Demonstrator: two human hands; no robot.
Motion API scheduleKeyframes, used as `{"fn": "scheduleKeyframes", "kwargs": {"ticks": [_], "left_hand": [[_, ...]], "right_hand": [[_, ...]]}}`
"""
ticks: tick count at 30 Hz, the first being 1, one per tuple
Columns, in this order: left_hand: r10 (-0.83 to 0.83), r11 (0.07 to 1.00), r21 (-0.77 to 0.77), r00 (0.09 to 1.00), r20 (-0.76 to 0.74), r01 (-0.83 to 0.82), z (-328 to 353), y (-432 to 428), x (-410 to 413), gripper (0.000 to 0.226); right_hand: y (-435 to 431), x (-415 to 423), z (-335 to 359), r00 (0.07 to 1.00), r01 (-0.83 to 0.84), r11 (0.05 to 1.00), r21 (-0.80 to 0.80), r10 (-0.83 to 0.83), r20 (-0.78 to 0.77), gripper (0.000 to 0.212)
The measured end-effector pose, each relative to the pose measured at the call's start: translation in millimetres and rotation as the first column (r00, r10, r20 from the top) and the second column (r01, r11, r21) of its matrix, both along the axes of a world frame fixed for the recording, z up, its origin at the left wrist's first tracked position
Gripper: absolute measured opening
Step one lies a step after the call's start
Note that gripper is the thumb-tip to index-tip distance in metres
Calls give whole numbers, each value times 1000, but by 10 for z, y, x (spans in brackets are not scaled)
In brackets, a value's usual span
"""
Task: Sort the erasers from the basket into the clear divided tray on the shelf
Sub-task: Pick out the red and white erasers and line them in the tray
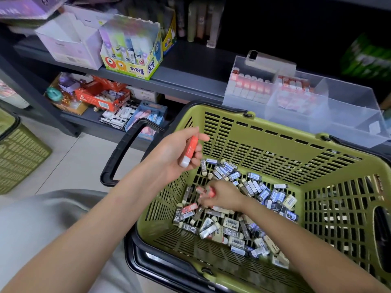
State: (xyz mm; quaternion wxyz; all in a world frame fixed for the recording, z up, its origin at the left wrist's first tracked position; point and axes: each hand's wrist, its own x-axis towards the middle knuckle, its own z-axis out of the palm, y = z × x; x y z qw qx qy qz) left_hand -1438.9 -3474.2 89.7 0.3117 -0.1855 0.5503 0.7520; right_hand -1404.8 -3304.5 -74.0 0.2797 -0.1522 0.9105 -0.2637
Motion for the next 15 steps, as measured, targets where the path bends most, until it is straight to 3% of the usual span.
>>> {"fn": "scheduleKeyframes", "kwargs": {"ticks": [2, 4, 7, 9, 12, 15], "left_hand": [[34, 999, 1, 999, 41, -34, -68, 41, 15, 25], [54, 997, -49, 997, 57, -51, -162, 108, 42, 24], [26, 991, -130, 999, 36, -22, -290, 267, 111, 34], [-47, 991, -127, 999, -10, 46, -330, 404, 174, 43], [-115, 993, 30, 993, -13, 115, -336, 590, 255, 62], [-66, 987, 150, 995, 68, 55, -355, 647, 261, 54]], "right_hand": [[100, 47, 192, 952, 293, 929, -227, -260, 164, 28], [185, 80, 440, 863, 500, 790, -355, -421, 277, 28], [211, 111, 838, 737, 675, 551, -491, -528, 421, 38], [185, 133, 1053, 689, 722, 449, -526, -530, 494, 56], [78, 208, 1248, 691, 714, 434, -550, -565, 451, 65], [-34, 262, 1358, 700, 689, 521, -504, -658, 278, 56]]}}
